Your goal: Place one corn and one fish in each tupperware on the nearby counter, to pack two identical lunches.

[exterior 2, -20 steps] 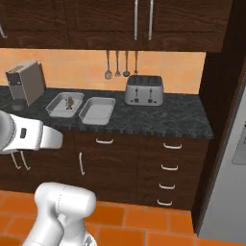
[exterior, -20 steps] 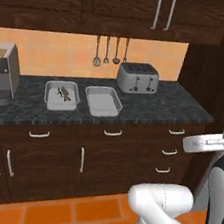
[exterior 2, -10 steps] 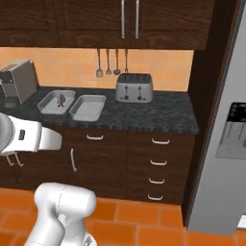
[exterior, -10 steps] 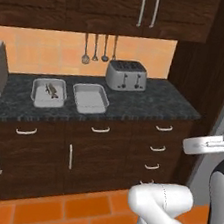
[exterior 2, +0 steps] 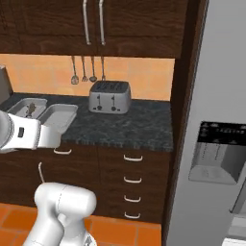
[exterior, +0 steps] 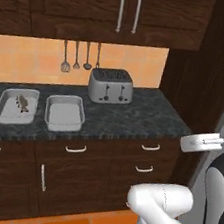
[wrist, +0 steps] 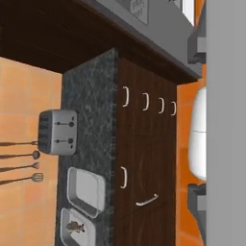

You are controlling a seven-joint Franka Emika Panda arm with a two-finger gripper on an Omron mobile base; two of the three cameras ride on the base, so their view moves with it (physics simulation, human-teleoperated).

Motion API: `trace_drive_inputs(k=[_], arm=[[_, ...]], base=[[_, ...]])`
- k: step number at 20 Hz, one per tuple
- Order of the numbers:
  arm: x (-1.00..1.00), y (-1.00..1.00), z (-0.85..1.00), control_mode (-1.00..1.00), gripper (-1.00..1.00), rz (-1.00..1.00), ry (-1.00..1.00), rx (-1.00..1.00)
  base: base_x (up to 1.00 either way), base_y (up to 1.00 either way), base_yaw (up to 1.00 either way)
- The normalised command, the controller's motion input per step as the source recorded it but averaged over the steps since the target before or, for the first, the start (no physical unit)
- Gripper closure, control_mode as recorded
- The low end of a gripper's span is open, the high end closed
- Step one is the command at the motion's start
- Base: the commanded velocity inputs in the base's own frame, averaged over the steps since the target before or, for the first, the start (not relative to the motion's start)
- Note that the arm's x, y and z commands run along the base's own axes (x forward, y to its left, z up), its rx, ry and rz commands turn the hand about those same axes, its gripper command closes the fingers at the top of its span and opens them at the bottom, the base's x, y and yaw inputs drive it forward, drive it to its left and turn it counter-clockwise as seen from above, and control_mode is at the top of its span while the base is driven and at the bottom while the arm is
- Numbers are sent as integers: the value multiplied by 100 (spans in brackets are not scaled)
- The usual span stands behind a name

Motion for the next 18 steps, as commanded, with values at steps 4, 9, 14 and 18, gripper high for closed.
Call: trace_drive_inputs(k=[4,9,14,18], arm=[[0,0,0,100,-100,0,0,0],[0,0,0,100,-100,0,0,0],[0,0,0,100,-100,0,0,0],[0,0,0,100,-100,0,0,0]], base=[[-20,-100,0],[-11,-100,0],[0,-100,0],[13,-94,1]])
